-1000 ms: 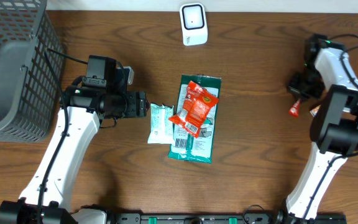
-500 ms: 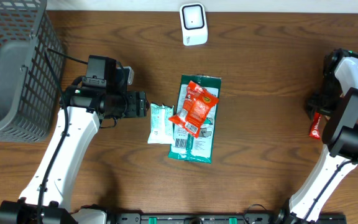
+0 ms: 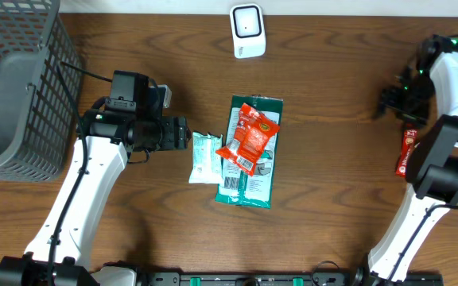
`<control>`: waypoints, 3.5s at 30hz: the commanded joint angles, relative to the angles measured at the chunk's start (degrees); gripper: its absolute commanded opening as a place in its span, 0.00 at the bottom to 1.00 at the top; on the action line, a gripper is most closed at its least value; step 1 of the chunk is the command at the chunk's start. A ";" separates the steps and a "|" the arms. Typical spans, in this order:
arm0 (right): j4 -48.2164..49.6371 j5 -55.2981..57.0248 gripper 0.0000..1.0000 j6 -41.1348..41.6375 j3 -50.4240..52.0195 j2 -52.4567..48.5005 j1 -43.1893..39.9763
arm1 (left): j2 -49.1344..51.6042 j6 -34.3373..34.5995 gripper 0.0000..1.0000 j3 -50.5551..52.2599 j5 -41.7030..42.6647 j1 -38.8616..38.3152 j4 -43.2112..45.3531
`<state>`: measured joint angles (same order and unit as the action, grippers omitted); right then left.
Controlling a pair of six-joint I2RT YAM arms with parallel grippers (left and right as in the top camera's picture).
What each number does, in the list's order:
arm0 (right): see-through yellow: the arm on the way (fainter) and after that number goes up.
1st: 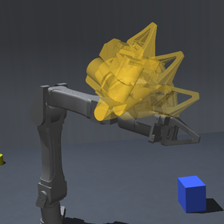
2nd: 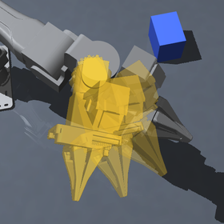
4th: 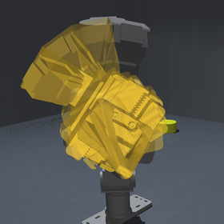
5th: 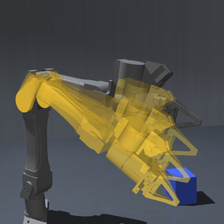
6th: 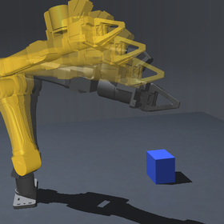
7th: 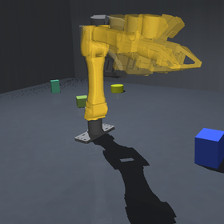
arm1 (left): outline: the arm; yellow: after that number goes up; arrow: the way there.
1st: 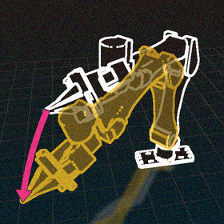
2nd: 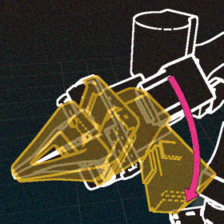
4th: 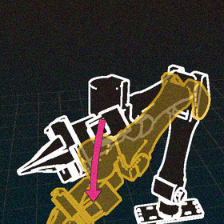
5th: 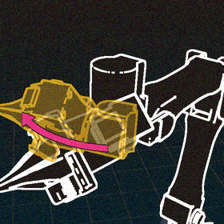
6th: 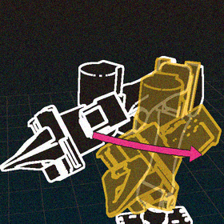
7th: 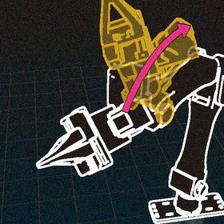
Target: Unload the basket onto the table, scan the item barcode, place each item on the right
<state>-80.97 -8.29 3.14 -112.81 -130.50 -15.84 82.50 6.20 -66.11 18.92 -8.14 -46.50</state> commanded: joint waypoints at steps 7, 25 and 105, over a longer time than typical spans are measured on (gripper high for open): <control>2.05 -31.01 0.73 -12.24 0.31 1.60 13.64 | -0.50 0.33 0.82 -0.61 -0.37 0.04 -0.17; 4.96 -46.86 0.61 -19.54 3.48 1.60 23.41 | -0.50 0.33 0.82 -0.61 -0.37 0.04 -0.17; 26.27 -42.62 0.99 -8.33 27.17 5.14 30.29 | 20.55 4.90 0.11 2.67 -2.03 -18.03 20.41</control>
<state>-56.38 -50.06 -4.60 -86.91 -126.37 13.02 102.56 11.81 -62.87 19.11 -26.30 -25.89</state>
